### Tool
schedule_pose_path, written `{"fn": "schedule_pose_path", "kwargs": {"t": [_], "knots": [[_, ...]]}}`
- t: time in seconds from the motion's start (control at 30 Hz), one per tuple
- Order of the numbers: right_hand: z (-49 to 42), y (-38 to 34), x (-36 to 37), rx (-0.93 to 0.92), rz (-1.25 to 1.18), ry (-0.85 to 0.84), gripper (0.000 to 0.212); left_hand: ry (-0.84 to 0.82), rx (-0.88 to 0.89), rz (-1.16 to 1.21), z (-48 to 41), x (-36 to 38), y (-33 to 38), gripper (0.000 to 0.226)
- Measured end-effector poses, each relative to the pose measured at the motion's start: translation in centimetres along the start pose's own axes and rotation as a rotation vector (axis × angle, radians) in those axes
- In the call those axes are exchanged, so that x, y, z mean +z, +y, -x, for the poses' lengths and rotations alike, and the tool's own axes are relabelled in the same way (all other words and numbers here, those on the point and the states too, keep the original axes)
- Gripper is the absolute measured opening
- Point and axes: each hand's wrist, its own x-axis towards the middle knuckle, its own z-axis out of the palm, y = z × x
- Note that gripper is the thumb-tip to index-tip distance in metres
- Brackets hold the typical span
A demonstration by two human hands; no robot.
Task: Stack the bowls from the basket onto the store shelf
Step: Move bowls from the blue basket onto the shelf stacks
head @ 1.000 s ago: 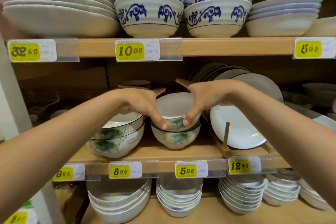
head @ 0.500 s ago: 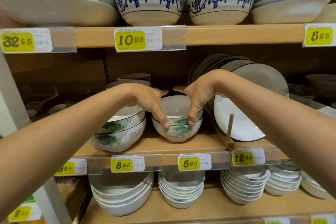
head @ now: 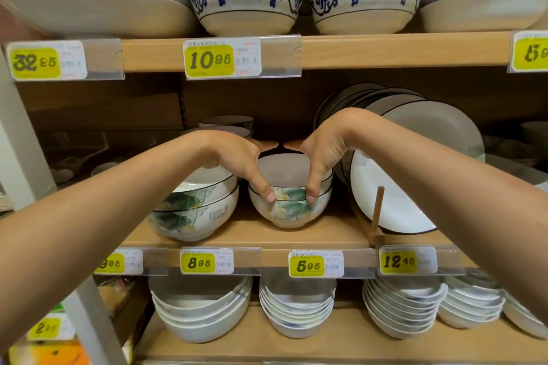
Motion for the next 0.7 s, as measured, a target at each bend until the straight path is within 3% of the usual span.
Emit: {"fn": "schedule_pose_path", "kwargs": {"t": [0.23, 0.33, 0.43, 0.53, 0.63, 0.7], "knots": [[0.7, -0.5, 0.6, -0.042, 0.110, 0.027, 0.119, 0.081, -0.036, -0.010, 0.8, 0.4, 0.6, 0.118], [2.5, -0.8, 1.2, -0.059, 0.196, 0.168, 0.128, 0.184, 0.012, 0.050, 2.1, 1.1, 1.0, 0.121], [4.9, -0.3, 2.6, -0.156, 0.170, 0.431, 0.123, 0.384, 0.070, 0.095, 4.8, 2.4, 1.5, 0.115], [6.4, 0.5, 5.0, -0.273, -0.093, 0.737, 0.095, 0.676, 0.139, 0.297, 8.1, 5.2, 1.8, 0.096], [7.2, 0.2, 7.8, -0.450, -0.630, 1.049, 0.050, 0.948, 0.208, 0.562, 11.1, 8.4, 1.6, 0.066], [7.5, -0.9, 9.9, -0.560, -0.939, 1.157, 0.025, 1.059, 0.240, 0.739, 12.9, 10.9, 1.1, 0.045]]}}
